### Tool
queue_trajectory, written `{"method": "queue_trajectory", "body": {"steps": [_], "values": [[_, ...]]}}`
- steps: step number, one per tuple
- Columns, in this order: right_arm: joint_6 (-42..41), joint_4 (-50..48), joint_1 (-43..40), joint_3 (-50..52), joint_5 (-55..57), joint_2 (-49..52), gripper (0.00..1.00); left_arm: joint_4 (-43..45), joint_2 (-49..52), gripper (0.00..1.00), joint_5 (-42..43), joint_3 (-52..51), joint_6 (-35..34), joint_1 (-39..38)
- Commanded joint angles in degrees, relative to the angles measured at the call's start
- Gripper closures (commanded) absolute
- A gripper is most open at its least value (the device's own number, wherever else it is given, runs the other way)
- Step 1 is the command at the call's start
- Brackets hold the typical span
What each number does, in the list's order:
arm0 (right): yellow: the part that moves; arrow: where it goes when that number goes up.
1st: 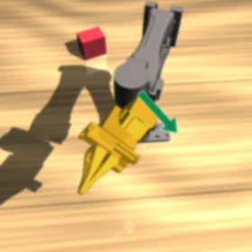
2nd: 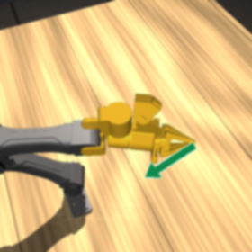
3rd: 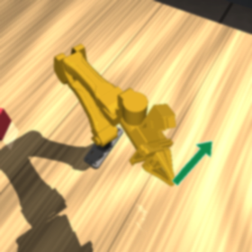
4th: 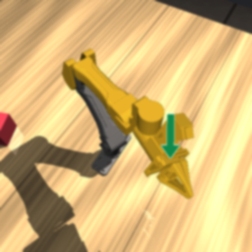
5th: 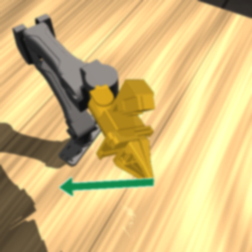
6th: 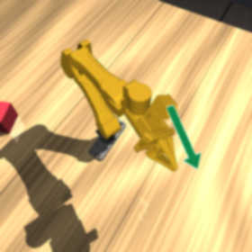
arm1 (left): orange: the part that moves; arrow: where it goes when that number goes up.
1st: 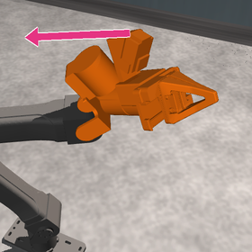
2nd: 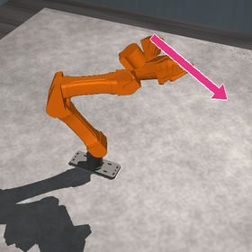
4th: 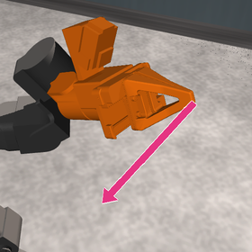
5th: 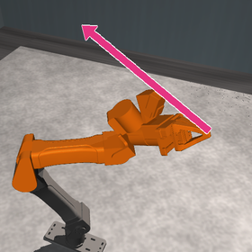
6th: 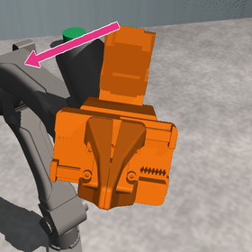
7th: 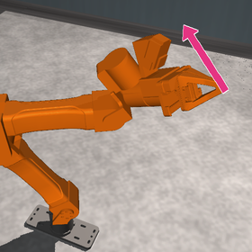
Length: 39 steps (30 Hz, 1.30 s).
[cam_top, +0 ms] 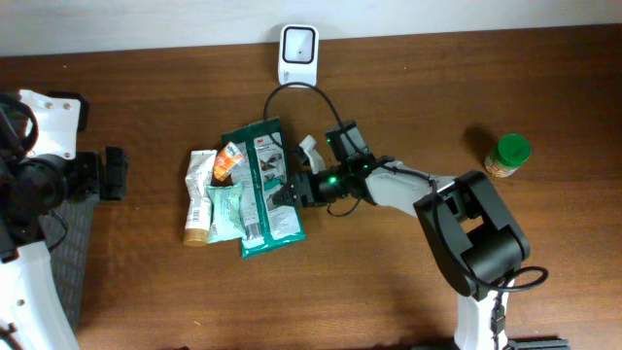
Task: Scan the item barcode
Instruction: 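Reach the right gripper to the green glove packet and grasp it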
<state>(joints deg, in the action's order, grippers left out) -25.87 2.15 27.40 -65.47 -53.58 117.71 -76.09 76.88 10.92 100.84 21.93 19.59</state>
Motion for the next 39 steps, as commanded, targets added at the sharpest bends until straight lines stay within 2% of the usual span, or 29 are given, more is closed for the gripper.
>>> {"method": "queue_trajectory", "body": {"steps": [1,4,5,6,7,8,9,10,13,16,19,24,26,27,31,34,35,36,38,39], "values": [[-1.11,-4.13,3.78,-0.87,6.43,0.98,0.50,0.11,-0.09,0.01,0.20,0.63,0.90,0.24],[-2.80,-7.56,4.17,-0.96,8.44,1.40,0.51,0.09,-0.09,0.01,0.22,0.63,0.90,0.24],[-3.37,-7.56,4.44,-0.96,8.87,1.92,0.57,0.11,-0.09,0.01,0.22,0.63,0.90,0.24],[-3.61,-7.58,4.83,-0.98,8.90,2.60,0.71,0.11,-0.09,0.01,0.22,0.63,0.90,0.24],[-4.68,-7.52,4.90,-0.98,8.81,2.69,0.94,0.11,-0.09,0.01,0.22,0.63,0.90,0.24],[-4.68,-7.34,4.79,-1.01,8.02,2.64,0.96,0.11,-0.09,0.01,0.22,0.63,0.90,0.24],[-4.68,-4.92,3.58,-1.33,6.32,1.81,0.96,0.11,-0.09,0.01,0.22,0.63,0.90,0.24],[-4.52,0.26,2.54,-1.84,9.16,0.00,0.96,0.11,-0.09,0.01,0.22,0.63,0.90,0.24],[3.04,19.47,1.44,-4.85,23.80,-10.95,0.96,0.11,-0.09,0.01,0.22,0.63,0.90,0.24],[6.21,26.58,1.51,-5.60,31.74,-19.80,0.96,0.09,-0.09,0.01,0.22,0.63,0.90,0.24],[7.67,29.24,1.90,-5.57,33.38,-19.58,0.96,0.09,-0.09,0.01,0.22,0.63,0.90,0.24],[6.99,28.57,8.00,-5.60,39.30,-11.54,0.96,0.11,-0.09,0.01,0.22,0.63,0.90,0.24],[6.97,28.02,8.98,-5.60,39.01,-9.75,0.81,0.11,-0.09,0.01,0.20,0.63,0.90,0.24],[6.95,26.80,8.98,-5.60,37.94,-9.64,0.79,0.11,-0.09,0.01,0.22,0.63,0.90,0.24],[2.34,20.59,8.92,-5.60,30.69,-6.08,0.85,0.11,-0.09,0.01,0.22,0.63,0.90,0.24],[-2.43,17.11,8.57,-5.60,27.45,-3.74,0.85,0.11,-0.09,0.01,0.22,0.63,0.90,0.24],[-3.61,17.14,6.88,-5.60,27.85,-3.74,0.68,0.09,-0.09,0.01,0.22,0.63,0.90,0.24],[-3.58,17.59,5.07,-5.60,27.08,-3.76,0.61,0.09,-0.09,0.01,0.22,0.63,0.90,0.24],[-1.36,19.47,-0.26,-5.60,20.24,-3.76,0.56,0.11,-0.09,0.01,0.22,0.63,0.90,0.24],[0.52,21.31,-2.56,-5.60,18.40,-3.76,0.40,0.11,-0.09,0.01,0.22,0.63,0.90,0.24]]}}
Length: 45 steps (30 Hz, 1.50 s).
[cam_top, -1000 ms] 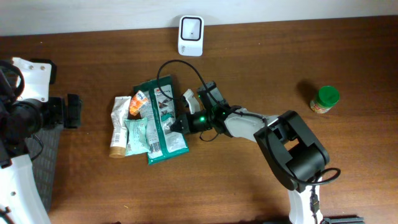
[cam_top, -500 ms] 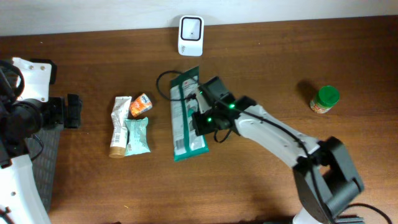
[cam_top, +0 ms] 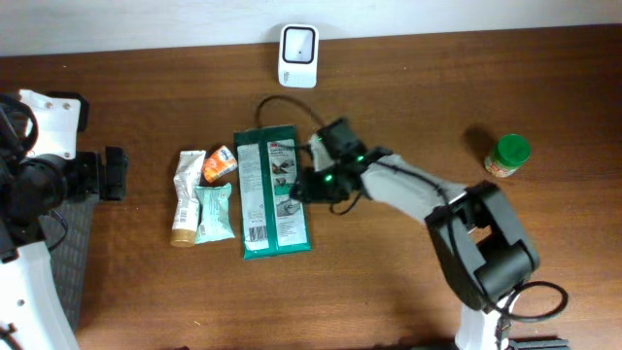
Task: Scan the item barcode
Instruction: 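Reach the right gripper to the green glove packet and grasp it, then lift the glove packet and present it to the scanner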
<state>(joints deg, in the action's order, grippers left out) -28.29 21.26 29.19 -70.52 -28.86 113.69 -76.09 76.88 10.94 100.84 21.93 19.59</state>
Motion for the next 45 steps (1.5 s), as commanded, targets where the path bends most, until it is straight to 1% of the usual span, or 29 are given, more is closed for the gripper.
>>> {"method": "queue_trajectory", "body": {"steps": [1,3,6,8,9,11,12,14,15,17,19,20,21,22,24,26,27,28,30,32,33,36,44,45], "values": [[4.31,3.72,-4.90,-0.50,-6.25,0.39,0.33,0.11,-0.09,0.01,0.20,0.63,0.90,0.24],[4.11,3.58,-4.24,-0.48,-6.86,2.86,0.32,0.11,-0.09,0.01,0.20,0.63,0.90,0.24],[3.26,1.18,-4.02,-0.48,-12.09,6.71,0.32,0.11,-0.09,0.01,0.20,0.63,0.90,0.24],[1.57,0.33,-4.00,-0.48,-12.57,8.37,0.32,0.11,-0.09,0.01,0.20,0.63,0.90,0.24],[-0.94,-0.35,-3.43,-0.48,-13.00,9.68,0.34,0.09,-0.09,0.01,0.20,0.63,0.90,0.24],[-5.66,-4.11,-1.84,-0.48,-13.00,11.08,0.41,0.11,-0.09,0.01,0.20,0.63,0.90,0.24],[-9.31,-8.94,0.42,-0.48,-12.96,12.26,0.43,0.09,-0.09,0.01,0.20,0.63,0.90,0.24],[-11.43,-16.00,3.54,-0.48,-13.00,14.10,0.43,0.11,-0.09,0.01,0.20,0.63,0.90,0.24],[-11.41,-18.27,3.87,-0.48,-13.00,14.10,0.47,0.09,-0.09,0.01,0.20,0.63,0.90,0.24],[-11.39,-22.10,3.91,-0.48,-13.60,14.10,0.59,0.11,-0.09,0.01,0.17,0.63,0.90,0.24],[-11.15,-24.33,4.17,-0.48,-13.75,14.10,0.76,0.09,-0.09,0.01,0.20,0.63,0.90,0.24],[-10.97,-24.26,3.80,-0.48,-14.75,14.08,0.92,0.09,-0.09,0.01,0.20,0.63,0.90,0.24],[-10.73,-24.28,3.04,-0.52,-16.87,13.86,0.96,0.11,-0.09,0.01,0.20,0.63,0.90,0.24],[-8.63,-23.78,1.79,-0.55,-18.86,12.94,0.96,0.09,-0.09,0.01,0.20,0.63,0.90,0.24],[-2.78,-17.75,-0.44,-0.55,-18.69,8.13,0.96,0.09,-0.09,0.01,0.20,0.63,0.90,0.24],[5.92,-7.02,-3.23,-0.55,-16.31,-0.57,0.96,0.09,-0.09,0.01,0.20,0.63,0.90,0.24],[8.96,-2.16,-4.87,-0.55,-15.23,-4.87,0.96,0.09,-0.09,0.01,0.20,0.63,0.90,0.24],[11.96,4.00,-7.76,-0.55,-15.08,-11.47,0.96,0.09,-0.09,0.01,0.20,0.63,0.90,0.24],[14.14,9.62,-12.35,-0.55,-15.39,-18.78,0.96,0.11,-0.09,0.01,0.20,0.63,0.90,0.24],[14.64,14.45,-17.00,-0.55,-15.85,-24.83,0.96,0.09,-0.09,0.01,0.20,0.63,0.90,0.24],[16.33,15.10,-18.47,-0.55,-18.80,-26.93,0.96,0.11,-0.09,0.01,0.20,0.63,0.90,0.24],[16.31,14.99,-20.26,-0.55,-24.96,-29.83,0.96,0.11,-0.09,0.01,0.20,0.63,0.90,0.24],[15.98,15.37,-20.26,-0.55,-26.29,-30.29,0.96,0.11,-0.09,0.01,0.20,0.63,0.90,0.24],[15.87,14.88,-20.28,-0.55,-28.06,-30.29,0.96,0.09,-0.09,0.01,0.20,0.63,0.90,0.24]]}}
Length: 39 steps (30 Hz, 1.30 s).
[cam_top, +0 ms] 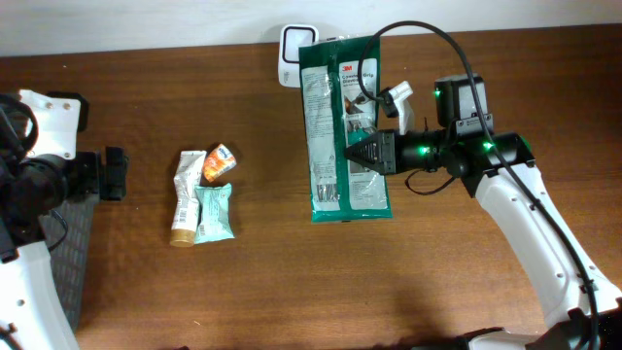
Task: Scan the item barcode
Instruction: 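Lift the glove packet and present it to the scanner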
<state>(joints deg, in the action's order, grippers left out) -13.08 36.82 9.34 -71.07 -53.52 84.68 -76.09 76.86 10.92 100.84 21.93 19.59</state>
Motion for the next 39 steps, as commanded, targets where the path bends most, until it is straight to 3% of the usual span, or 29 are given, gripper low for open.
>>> {"method": "queue_trajectory", "body": {"steps": [1,4,9,14,21,31,39], "values": [[0.61,-1.57,-0.44,0.00,-5.49,-1.31,0.96,0.11,-0.07,0.01,0.22,0.63,0.90,0.24],[-1.07,-2.29,-0.48,-3.28,-9.29,-1.53,0.96,0.11,-0.07,0.01,0.22,0.63,0.90,0.24],[-12.37,-2.34,-5.64,-7.15,-15.87,-1.64,0.96,0.11,-0.07,0.01,0.22,0.63,0.90,0.24],[-14.05,-2.32,-9.79,-7.17,-18.75,-1.64,0.96,0.11,-0.07,0.01,0.22,0.63,0.90,0.24],[-12.70,-2.34,-9.73,-7.17,-17.46,-1.62,0.96,0.11,-0.07,0.01,0.22,0.63,0.90,0.24],[-6.84,3.58,-7.32,-7.15,-2.89,-1.62,0.96,0.11,-0.07,0.01,0.22,0.63,0.90,0.24],[-5.75,5.01,-7.06,-7.15,-1.20,-1.60,0.96,0.11,-0.07,0.01,0.22,0.63,0.90,0.24]]}}
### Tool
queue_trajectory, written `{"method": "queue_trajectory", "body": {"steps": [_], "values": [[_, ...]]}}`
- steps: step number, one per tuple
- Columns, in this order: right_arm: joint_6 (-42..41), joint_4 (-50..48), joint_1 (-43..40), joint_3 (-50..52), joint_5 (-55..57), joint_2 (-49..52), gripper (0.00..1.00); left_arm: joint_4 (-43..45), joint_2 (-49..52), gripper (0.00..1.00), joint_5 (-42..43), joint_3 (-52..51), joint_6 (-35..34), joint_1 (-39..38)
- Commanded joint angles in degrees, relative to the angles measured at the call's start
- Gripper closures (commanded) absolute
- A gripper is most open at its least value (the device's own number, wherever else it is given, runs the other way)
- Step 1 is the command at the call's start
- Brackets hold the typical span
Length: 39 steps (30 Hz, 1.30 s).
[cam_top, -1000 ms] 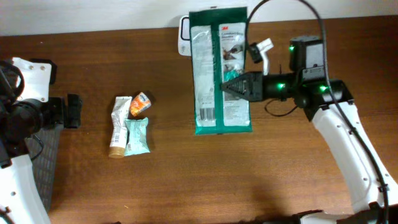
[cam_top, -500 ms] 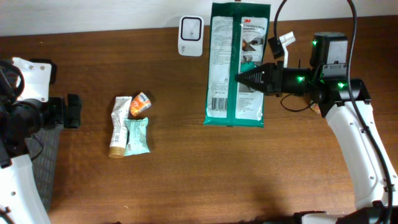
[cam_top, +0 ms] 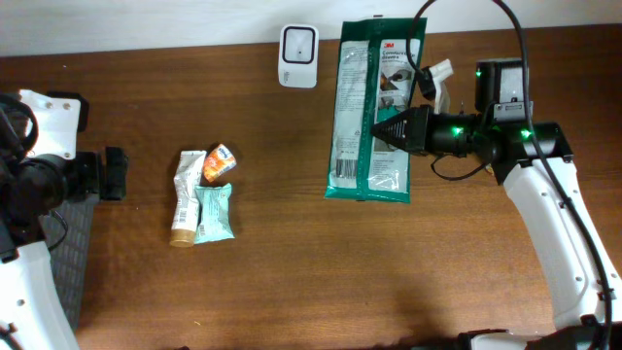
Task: Scan the item barcode
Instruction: 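Lift the glove packet and present it to the scanner, then carry the glove packet right and lay it beside the jar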
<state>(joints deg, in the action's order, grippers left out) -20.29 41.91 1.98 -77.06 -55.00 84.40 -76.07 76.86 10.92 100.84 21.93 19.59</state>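
Note:
A large green and white wipes pack [cam_top: 371,112] hangs in the air to the right of the white barcode scanner [cam_top: 298,43], label side up toward the overhead camera. My right gripper [cam_top: 386,129] is shut on the pack's right edge. My left gripper [cam_top: 115,173] rests at the table's left edge, far from the items; its jaws cannot be made out.
Three small items lie left of centre: a white tube [cam_top: 184,197], an orange packet [cam_top: 218,162] and a pale green packet [cam_top: 214,212]. A green-lidded jar is hidden behind the right arm [cam_top: 544,209].
My right gripper, still shut on the green pack, has moved right, carrying the pack from in front of the scanner to its right side. The left arm has not moved.
My right gripper was at the green pack's right edge among the small items. Then pack and items lay a little shifted on the table. Then the pack was lifted, overlapping the scanner in the overhead view. Now it is held right of the scanner.

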Motion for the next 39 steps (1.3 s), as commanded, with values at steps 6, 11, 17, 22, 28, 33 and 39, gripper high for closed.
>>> {"method": "queue_trajectory", "body": {"steps": [6,11,17,22,28,33,39], "values": [[2.14,1.01,0.31,-1.16,1.84,-1.31,0.96,0.09,-0.07,0.01,0.22,0.63,0.90,0.24],[2.29,0.98,0.33,-1.20,7.72,-1.31,0.96,0.09,-0.07,0.01,0.20,0.63,0.90,0.24],[5.01,10.29,7.89,-14.58,32.83,0.42,0.96,0.09,-0.07,0.01,0.22,0.63,0.90,0.24],[10.21,11.96,18.75,-27.21,58.84,6.40,0.96,0.07,-0.07,0.01,0.22,0.63,0.90,0.24],[24.28,-0.07,26.88,-27.21,81.66,12.41,0.96,0.09,-0.07,0.01,0.22,0.63,0.90,0.24],[48.04,-16.96,26.88,-27.21,84.15,24.30,0.96,0.09,-0.07,0.01,0.22,0.63,0.90,0.24],[71.10,-51.41,26.95,-27.21,76.72,40.92,0.96,0.09,-0.07,0.01,0.22,0.63,0.90,0.24]]}}
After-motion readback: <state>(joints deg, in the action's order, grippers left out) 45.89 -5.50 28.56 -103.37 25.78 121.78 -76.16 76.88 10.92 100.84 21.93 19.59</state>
